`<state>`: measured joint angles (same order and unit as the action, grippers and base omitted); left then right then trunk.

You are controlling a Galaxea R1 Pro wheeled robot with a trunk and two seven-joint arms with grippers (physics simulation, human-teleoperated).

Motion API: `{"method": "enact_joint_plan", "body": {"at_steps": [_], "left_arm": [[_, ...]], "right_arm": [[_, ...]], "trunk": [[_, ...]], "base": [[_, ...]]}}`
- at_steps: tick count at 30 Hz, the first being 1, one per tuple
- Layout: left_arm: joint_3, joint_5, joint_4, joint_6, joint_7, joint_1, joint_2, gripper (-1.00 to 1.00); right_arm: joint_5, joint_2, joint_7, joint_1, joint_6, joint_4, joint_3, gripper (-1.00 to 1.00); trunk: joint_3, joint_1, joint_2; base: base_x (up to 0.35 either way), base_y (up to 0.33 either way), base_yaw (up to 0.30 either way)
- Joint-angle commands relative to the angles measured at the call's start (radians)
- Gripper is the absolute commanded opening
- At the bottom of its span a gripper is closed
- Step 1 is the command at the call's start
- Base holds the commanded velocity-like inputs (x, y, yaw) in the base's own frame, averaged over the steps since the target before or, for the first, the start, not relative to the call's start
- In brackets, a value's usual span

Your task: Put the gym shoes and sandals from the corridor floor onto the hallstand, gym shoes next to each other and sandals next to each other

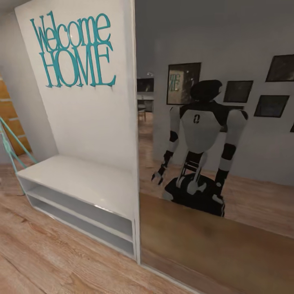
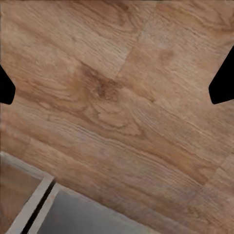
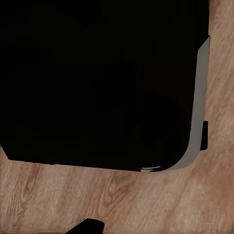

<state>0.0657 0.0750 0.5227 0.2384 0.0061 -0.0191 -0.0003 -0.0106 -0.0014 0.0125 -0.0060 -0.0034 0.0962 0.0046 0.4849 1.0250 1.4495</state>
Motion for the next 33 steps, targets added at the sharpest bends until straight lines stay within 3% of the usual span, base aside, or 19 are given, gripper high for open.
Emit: {"method": "enact_joint_plan", "body": {"at_steps": [1,7,20,33], "left_arm": [[0.014,0.028,-0.001,0.008,0.0,0.004,0.0,1.0],[0.048,0.063,-0.001,0.058,0.0,0.004,0.0,1.0],[0.053,0.065,-0.001,0.062,-0.001,0.004,0.0,1.0],[0.053,0.066,-0.001,0.063,-0.002,0.004,-0.001,1.0]], "right_arm": [[-0.001,0.0,0.001,0.0,0.0,0.0,0.001,1.0],[-0.002,0.0,0.001,0.0,-0.001,0.0,0.001,1.0],[-0.002,0.0,0.001,0.0,-0.001,0.0,0.003,1.0],[-0.002,0.0,0.001,0.0,-0.001,0.0,0.003,1.0]], "trunk": [[0.002,0.0,0.001],[0.005,0.0,0.001],[0.013,0.0,0.001],[0.021,0.0,0.001]], "base": [[0.0,0.0,0.285],[0.0,0.0,0.285],[0.009,0.001,0.285],[0.258,0.115,0.285]]}}
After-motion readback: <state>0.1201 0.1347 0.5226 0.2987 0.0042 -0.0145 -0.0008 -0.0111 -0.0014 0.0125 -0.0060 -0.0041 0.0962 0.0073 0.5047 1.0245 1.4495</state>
